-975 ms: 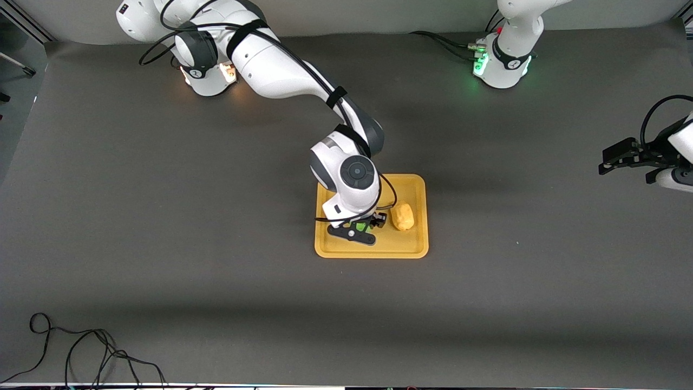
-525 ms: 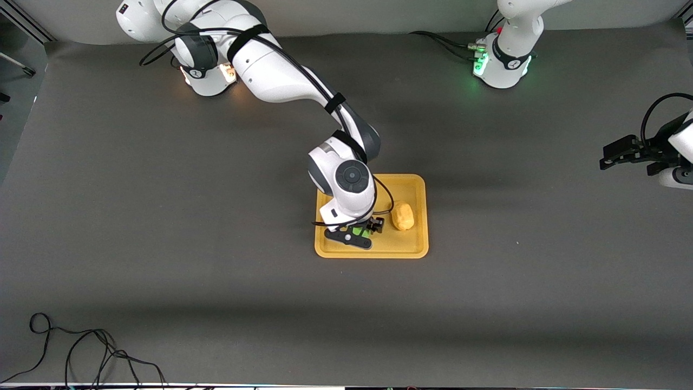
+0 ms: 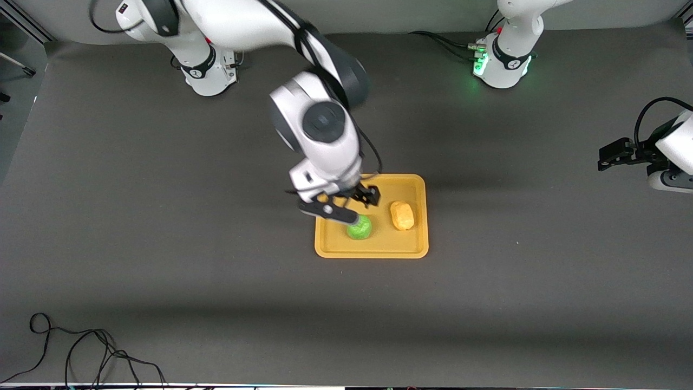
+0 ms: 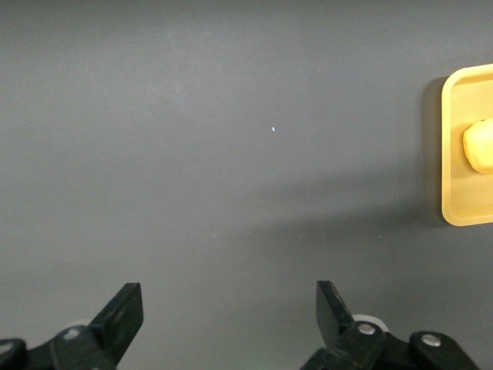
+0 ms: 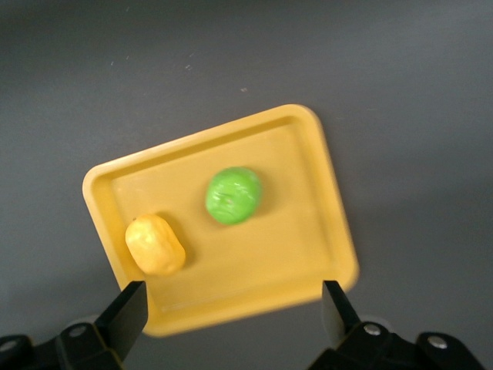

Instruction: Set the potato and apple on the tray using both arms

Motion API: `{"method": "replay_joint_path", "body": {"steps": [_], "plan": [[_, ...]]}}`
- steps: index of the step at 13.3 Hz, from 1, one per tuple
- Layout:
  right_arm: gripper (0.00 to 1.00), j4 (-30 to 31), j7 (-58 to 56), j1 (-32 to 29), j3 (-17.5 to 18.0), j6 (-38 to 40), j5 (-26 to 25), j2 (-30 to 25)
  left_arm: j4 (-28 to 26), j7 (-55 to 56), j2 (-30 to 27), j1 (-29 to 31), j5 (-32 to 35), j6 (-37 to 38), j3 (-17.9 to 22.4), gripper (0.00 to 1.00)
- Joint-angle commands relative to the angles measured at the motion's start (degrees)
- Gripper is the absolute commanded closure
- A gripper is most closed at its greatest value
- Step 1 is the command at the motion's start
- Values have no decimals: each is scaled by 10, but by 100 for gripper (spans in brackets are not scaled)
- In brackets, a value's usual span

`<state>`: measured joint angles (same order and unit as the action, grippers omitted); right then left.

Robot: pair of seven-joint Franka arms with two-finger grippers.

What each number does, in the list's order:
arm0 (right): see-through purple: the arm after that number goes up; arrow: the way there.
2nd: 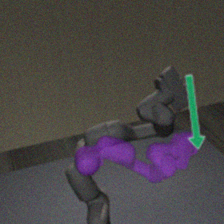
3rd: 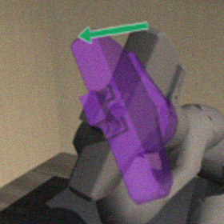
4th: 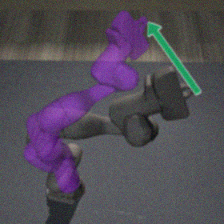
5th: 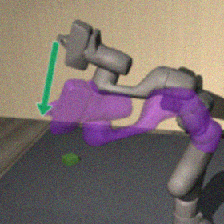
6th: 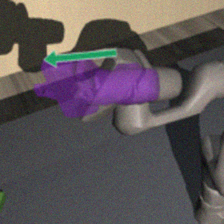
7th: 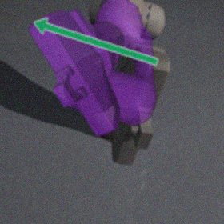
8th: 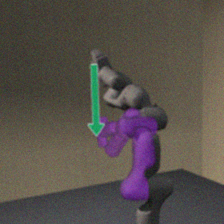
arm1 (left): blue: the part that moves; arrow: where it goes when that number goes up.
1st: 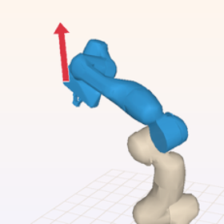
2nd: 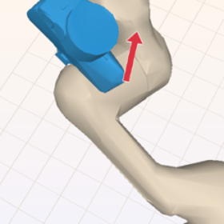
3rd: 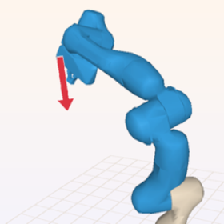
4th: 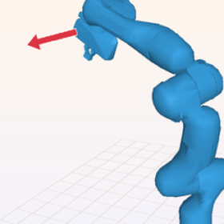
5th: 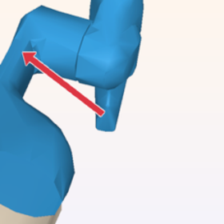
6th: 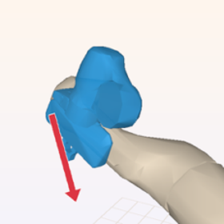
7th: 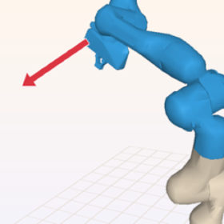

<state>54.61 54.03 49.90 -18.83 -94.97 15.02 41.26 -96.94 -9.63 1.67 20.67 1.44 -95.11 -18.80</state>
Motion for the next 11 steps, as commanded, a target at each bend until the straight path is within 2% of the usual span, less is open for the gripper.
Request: {"method": "replay_joint_path", "body": {"steps": [1,3,4,6,7,9,11], "plan": [[0,63,-70,-21,-20,66,-17,-91,7,12,-1,-8,10,4,3,0],[0,154,-161,-32,-53,67,-17,-176,9,12,-1,-7,10,4,3,0],[0,202,-201,-54,-54,62,-21,-220,9,13,-1,-8,10,3,3,0],[0,271,-270,-115,-42,57,-64,-288,9,12,-1,-9,10,0,3,0],[0,301,-310,-159,-10,52,-81,-319,9,11,-1,-8,10,0,3,0],[0,363,-365,-288,85,34,-117,-377,8,12,-1,-9,9,0,2,0],[0,385,-418,-396,152,30,-121,-400,9,12,-3,-11,8,-1,-3,0]]}}
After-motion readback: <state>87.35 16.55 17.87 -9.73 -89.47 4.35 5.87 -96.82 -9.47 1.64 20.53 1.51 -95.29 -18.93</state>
